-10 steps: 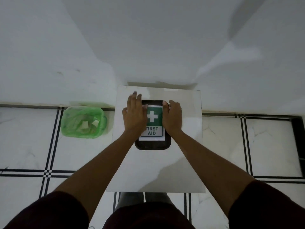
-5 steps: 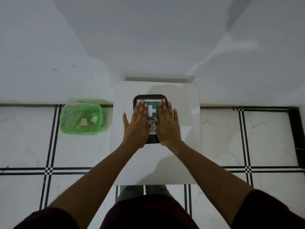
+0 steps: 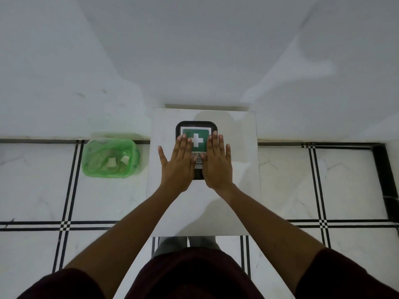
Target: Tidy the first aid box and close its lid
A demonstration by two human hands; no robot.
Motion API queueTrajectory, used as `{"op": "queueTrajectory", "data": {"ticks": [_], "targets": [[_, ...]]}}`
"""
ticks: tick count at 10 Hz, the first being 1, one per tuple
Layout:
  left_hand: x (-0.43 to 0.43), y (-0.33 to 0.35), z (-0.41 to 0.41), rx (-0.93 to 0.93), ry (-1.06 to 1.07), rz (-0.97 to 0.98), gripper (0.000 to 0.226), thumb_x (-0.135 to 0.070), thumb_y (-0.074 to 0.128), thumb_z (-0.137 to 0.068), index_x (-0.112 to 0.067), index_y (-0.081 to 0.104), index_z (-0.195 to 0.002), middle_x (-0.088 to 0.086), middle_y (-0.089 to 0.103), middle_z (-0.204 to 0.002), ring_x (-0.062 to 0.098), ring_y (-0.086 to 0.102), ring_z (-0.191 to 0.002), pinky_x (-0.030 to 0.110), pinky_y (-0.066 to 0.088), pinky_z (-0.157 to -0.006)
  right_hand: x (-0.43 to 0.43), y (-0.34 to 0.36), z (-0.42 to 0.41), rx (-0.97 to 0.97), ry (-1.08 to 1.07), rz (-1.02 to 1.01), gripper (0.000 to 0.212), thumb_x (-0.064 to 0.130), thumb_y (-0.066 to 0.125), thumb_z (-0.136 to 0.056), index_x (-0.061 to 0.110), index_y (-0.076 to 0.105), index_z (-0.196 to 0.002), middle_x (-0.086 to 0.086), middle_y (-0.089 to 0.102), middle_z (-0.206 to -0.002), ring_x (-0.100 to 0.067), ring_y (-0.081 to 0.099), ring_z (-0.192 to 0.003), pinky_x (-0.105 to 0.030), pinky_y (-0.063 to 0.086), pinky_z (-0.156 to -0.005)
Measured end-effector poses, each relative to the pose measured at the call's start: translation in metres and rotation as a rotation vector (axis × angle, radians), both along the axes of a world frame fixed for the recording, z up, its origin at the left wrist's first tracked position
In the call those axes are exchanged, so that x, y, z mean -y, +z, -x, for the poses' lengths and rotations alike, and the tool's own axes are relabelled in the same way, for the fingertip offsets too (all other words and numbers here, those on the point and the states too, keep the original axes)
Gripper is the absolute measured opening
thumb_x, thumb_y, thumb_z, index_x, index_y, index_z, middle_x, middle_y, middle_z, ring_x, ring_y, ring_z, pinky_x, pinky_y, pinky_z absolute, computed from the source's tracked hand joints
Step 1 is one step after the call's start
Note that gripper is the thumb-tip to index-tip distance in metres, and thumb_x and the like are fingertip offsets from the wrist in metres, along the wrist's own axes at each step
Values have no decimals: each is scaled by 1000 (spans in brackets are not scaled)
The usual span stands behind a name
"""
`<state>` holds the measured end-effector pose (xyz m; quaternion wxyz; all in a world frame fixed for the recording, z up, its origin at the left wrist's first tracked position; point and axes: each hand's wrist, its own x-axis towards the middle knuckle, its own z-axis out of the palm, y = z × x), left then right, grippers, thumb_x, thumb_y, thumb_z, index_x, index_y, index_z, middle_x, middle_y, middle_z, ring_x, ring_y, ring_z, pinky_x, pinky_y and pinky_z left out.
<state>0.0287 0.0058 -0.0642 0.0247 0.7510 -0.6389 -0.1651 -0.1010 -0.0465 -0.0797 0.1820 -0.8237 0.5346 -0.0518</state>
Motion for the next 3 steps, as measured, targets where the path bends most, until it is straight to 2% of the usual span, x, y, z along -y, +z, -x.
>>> {"op": "queueTrajectory", "data": {"ticks": [1, 2, 3], "targets": [[-13, -10, -2, -32, 2, -2, 61, -38, 8, -96, -11, 4, -150, 8, 2, -159, 21, -2, -146, 62, 12, -113, -11, -6, 3, 39, -24, -25, 59, 38, 8, -99, 6, 8, -149, -13, 9, -159, -25, 0, -147, -45, 7, -120], [-17, -7, -1, -101, -14, -10, 63, -41, 3, -94, -11, 1, -150, 7, -1, -159, 21, -6, -146, 55, 11, -116, -14, -2, 3, 64, -22, -30, 61, 39, 5, -99, 4, 11, -149, -15, 11, -159, -25, 1, -147, -43, 6, -119], [-8, 3, -2, -173, 49, 61, 61, -40, 4, -96, -12, 8, -150, 8, 3, -159, 20, -3, -146, 49, 5, -118, -6, 5, 6, 105, -64, 2, 62, 40, 7, -98, 3, 15, -148, -16, 14, -158, -27, 4, -147, -45, 7, -120]]}}
